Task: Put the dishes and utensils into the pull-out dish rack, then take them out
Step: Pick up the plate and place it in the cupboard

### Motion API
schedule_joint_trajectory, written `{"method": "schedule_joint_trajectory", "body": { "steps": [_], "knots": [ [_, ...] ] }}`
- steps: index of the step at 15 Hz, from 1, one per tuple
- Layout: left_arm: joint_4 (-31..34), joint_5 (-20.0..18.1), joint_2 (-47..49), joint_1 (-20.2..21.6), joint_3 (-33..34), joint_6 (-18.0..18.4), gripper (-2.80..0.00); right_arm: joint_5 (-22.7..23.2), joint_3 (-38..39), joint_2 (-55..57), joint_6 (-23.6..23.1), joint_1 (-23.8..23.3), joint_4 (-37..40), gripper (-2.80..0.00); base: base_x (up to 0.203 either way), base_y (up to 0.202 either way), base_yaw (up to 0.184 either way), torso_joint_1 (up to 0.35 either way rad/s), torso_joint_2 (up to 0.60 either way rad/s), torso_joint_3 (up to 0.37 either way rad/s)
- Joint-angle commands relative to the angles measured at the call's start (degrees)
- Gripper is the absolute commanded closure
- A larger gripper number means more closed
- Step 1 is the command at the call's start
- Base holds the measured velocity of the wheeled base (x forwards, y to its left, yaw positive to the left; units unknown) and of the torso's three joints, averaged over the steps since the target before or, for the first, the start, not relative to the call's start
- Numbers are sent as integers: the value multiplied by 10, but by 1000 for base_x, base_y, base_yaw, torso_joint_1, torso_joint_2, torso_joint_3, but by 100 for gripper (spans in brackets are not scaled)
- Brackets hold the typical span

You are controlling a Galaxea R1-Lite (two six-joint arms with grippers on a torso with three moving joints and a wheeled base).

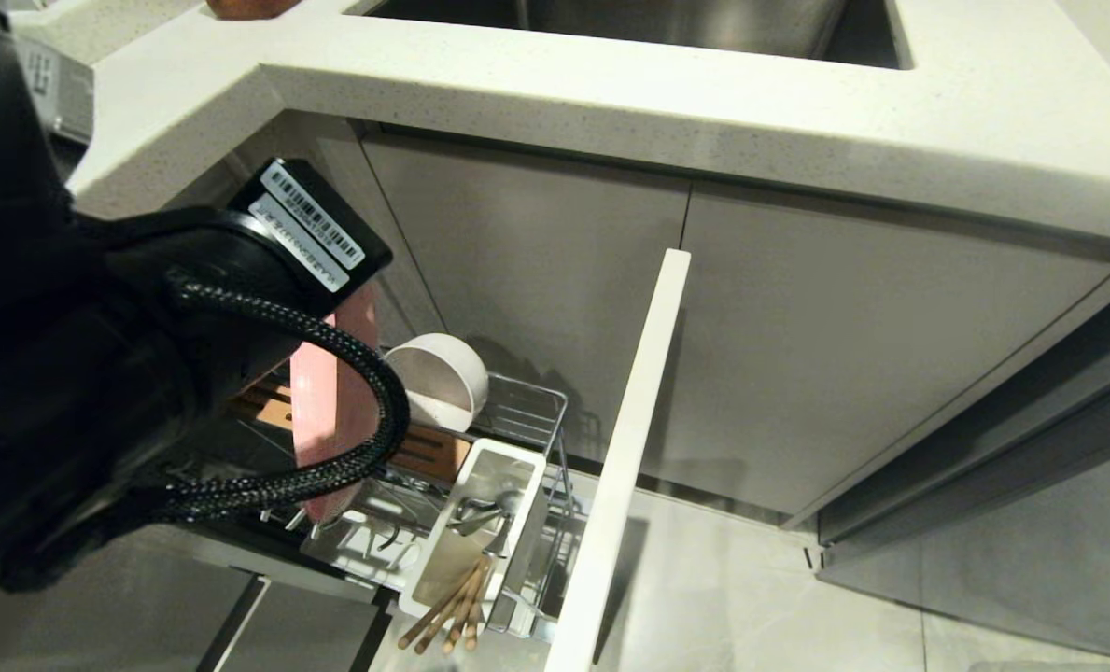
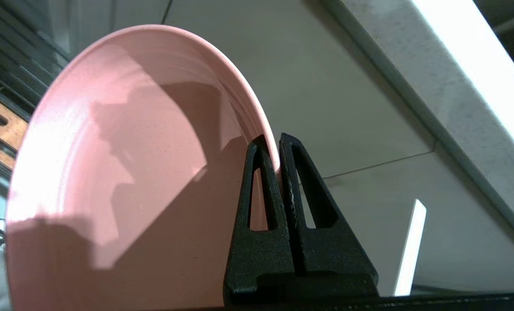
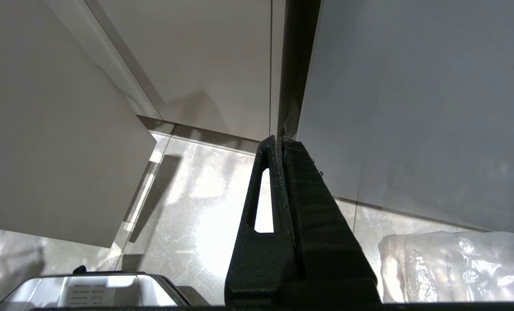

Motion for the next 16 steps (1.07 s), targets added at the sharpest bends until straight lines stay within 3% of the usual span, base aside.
{"method": "schedule_joint_trajectory", "body": {
  "steps": [1, 7, 12, 16],
  "knots": [
    [-30, 6, 3, 0, 19, -4, 0, 0, 2, 0, 0, 0, 0, 0, 0, 0, 0, 0, 0, 0],
    [-200, 10, 13, 0, 102, 5, 0, 0, 1, 0, 0, 0, 0, 0, 0, 0, 0, 0, 0, 0],
    [-237, 27, 20, 1, 129, 10, 0, 0, 2, 0, 0, 0, 0, 0, 0, 0, 0, 0, 0, 0],
    [-351, 32, 32, 0, 166, 65, 0, 0, 1, 0, 0, 0, 0, 0, 0, 0, 0, 0, 0, 0]
  ]
}}
